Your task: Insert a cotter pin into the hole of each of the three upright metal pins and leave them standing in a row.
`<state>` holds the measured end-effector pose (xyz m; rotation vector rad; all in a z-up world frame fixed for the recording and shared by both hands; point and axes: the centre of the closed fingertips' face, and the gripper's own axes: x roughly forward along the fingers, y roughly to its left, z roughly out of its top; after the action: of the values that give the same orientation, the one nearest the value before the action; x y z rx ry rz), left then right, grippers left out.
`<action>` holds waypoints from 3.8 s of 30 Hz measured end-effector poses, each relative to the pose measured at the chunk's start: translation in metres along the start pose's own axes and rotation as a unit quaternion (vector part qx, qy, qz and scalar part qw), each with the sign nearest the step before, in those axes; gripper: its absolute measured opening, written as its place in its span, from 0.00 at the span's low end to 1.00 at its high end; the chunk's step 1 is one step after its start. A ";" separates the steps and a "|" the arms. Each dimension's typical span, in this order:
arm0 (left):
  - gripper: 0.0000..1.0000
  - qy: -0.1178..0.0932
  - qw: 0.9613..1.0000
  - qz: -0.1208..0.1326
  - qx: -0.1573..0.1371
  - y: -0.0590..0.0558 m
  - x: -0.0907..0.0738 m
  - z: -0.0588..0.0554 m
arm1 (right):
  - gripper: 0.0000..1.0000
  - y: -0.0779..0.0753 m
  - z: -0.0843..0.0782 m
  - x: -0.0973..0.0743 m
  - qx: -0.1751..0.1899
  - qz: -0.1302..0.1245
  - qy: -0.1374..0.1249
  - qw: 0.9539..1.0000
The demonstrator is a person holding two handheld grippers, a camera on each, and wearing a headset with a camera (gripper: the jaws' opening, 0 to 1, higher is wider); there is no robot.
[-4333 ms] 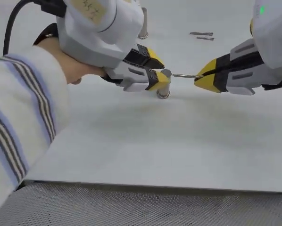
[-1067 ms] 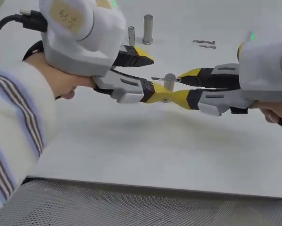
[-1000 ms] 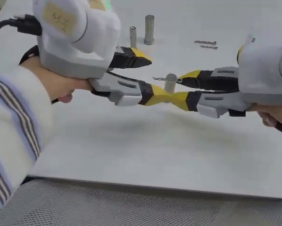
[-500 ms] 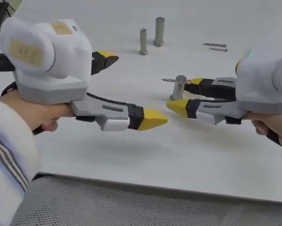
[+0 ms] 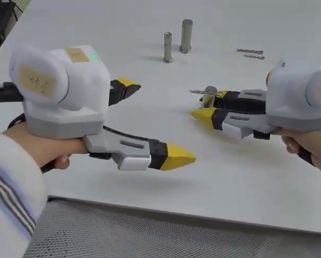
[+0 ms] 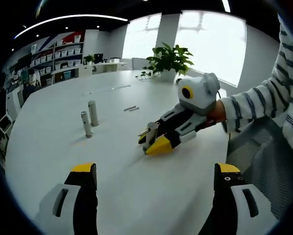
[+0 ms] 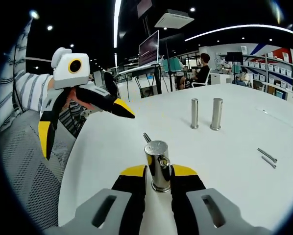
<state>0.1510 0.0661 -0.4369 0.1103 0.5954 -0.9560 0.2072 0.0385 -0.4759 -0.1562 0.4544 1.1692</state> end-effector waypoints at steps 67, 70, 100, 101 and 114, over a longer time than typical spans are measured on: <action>0.99 0.000 0.998 0.042 -0.039 0.011 -0.034 -0.006 | 0.37 0.006 0.049 0.057 -0.031 -0.017 -0.040 0.999; 0.99 -0.003 0.998 0.044 -0.036 0.011 -0.036 -0.002 | 0.41 0.008 0.051 0.046 -0.039 -0.015 -0.035 0.998; 0.93 -0.046 0.994 0.079 -0.060 0.037 -0.055 0.015 | 0.96 -0.004 0.060 -0.118 0.175 -0.164 -0.120 0.963; 0.93 -0.045 0.994 0.079 -0.064 0.039 -0.056 0.015 | 0.97 -0.006 0.054 -0.121 0.169 -0.175 -0.107 0.964; 0.90 -0.072 0.989 0.108 -0.076 0.074 -0.056 0.037 | 0.98 -0.006 0.019 -0.142 0.173 -0.226 -0.048 0.958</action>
<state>0.2014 0.1375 -0.3886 -0.0304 0.5099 -0.6998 0.1735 -0.0783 -0.3999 0.0984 0.4999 0.6332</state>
